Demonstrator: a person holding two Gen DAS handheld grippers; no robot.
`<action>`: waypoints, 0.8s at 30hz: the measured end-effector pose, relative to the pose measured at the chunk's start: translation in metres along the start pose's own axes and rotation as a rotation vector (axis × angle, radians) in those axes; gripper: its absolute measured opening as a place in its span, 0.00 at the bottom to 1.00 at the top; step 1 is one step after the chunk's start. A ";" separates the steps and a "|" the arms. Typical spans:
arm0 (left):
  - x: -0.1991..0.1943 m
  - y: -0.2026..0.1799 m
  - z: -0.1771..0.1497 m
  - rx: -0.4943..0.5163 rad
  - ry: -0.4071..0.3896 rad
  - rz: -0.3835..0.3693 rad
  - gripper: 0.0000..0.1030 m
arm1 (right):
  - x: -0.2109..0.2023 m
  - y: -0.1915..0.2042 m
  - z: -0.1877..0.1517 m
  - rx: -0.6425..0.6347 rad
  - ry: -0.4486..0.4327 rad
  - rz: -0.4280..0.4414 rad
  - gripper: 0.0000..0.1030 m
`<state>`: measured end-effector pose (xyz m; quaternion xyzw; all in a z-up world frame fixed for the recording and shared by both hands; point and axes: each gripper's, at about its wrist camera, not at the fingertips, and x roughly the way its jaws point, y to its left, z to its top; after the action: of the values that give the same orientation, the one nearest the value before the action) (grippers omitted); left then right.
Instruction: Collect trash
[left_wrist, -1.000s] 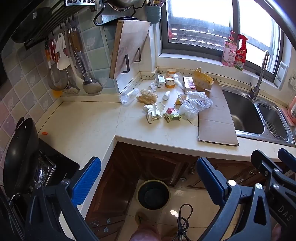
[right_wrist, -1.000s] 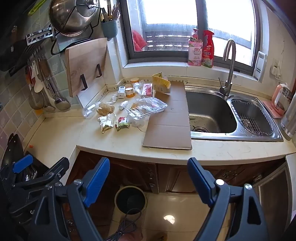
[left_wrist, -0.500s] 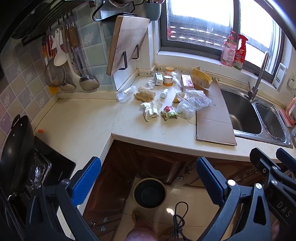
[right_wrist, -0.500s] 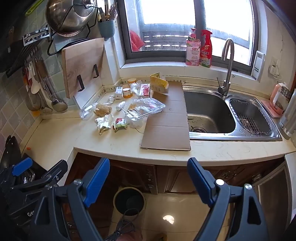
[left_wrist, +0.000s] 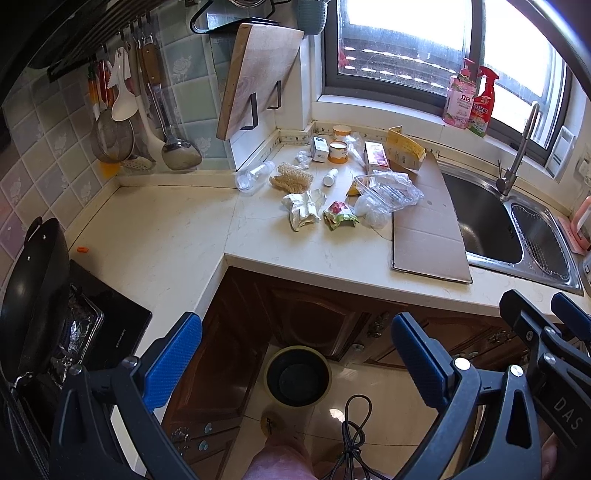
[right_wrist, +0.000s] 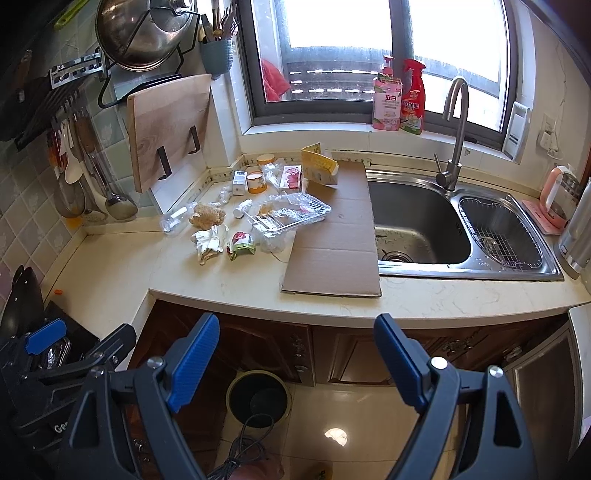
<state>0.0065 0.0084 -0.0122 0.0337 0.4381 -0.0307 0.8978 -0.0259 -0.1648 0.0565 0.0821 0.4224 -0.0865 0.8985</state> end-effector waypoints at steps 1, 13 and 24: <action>-0.001 0.000 -0.001 0.000 -0.001 0.003 0.98 | -0.001 0.001 -0.001 -0.002 -0.001 -0.002 0.84; -0.013 -0.004 -0.008 -0.002 -0.012 0.023 0.98 | -0.013 -0.004 -0.008 -0.021 -0.006 -0.019 0.84; -0.021 -0.010 -0.017 -0.013 -0.002 0.031 0.99 | -0.019 -0.012 -0.013 -0.035 0.003 -0.022 0.84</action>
<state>-0.0207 0.0000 -0.0066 0.0346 0.4366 -0.0138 0.8989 -0.0500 -0.1718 0.0618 0.0619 0.4260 -0.0888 0.8982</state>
